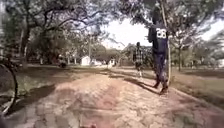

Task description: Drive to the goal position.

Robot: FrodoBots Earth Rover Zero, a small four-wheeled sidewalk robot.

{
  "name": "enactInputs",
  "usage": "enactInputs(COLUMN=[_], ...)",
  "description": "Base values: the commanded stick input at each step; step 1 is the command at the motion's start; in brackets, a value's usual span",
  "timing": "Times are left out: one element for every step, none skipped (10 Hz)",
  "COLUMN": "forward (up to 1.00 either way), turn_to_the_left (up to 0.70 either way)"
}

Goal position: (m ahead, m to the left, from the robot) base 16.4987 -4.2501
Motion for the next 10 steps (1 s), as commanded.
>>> enactInputs(forward=[0.85,0.85,0.85,0.85,0.85,0.85,0.85,0.85,0.85,0.85], turn_to_the_left=[0.0,0.0,0.0,0.0,0.0,0.0,0.0,0.0,0.0,0.0])
